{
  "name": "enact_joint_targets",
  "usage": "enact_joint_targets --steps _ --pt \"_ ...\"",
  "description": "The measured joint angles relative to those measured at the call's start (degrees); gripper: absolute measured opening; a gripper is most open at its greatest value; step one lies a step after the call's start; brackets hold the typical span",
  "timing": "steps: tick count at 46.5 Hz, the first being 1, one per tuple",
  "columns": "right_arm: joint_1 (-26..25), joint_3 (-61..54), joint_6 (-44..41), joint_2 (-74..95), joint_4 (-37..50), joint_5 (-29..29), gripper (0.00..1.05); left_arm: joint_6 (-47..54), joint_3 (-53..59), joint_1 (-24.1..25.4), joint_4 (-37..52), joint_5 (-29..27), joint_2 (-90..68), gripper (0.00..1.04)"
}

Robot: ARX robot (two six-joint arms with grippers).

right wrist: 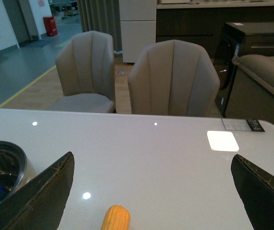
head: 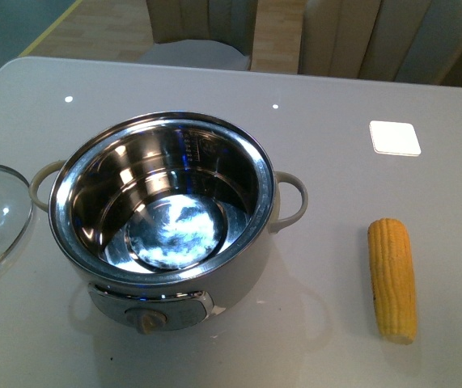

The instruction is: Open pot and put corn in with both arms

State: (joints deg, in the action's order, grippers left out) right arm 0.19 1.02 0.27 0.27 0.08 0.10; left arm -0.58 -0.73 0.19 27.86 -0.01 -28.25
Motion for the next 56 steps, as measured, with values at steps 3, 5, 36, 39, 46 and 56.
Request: enact_joint_targets --steps 3,5,36,39,46,56 --pt "0.0 0.0 0.0 0.0 0.0 0.0 0.96 0.0 0.0 0.0 -2.1 0.0 2.3 0.03" --pt "0.0 0.0 0.0 0.0 0.0 0.0 0.96 0.0 0.0 0.0 -3.3 0.0 3.5 0.03" --pt "0.0 0.0 0.0 0.0 0.0 0.0 0.96 0.0 0.0 0.0 -25.4 0.0 23.8 0.03" --pt "0.0 0.0 0.0 0.0 0.0 0.0 0.96 0.0 0.0 0.0 -27.4 0.0 27.0 0.03" --pt "0.0 0.0 0.0 0.0 0.0 0.0 0.96 0.0 0.0 0.0 -27.8 0.0 27.9 0.03" --pt "0.0 0.0 0.0 0.0 0.0 0.0 0.96 0.0 0.0 0.0 -27.8 0.0 27.9 0.27"
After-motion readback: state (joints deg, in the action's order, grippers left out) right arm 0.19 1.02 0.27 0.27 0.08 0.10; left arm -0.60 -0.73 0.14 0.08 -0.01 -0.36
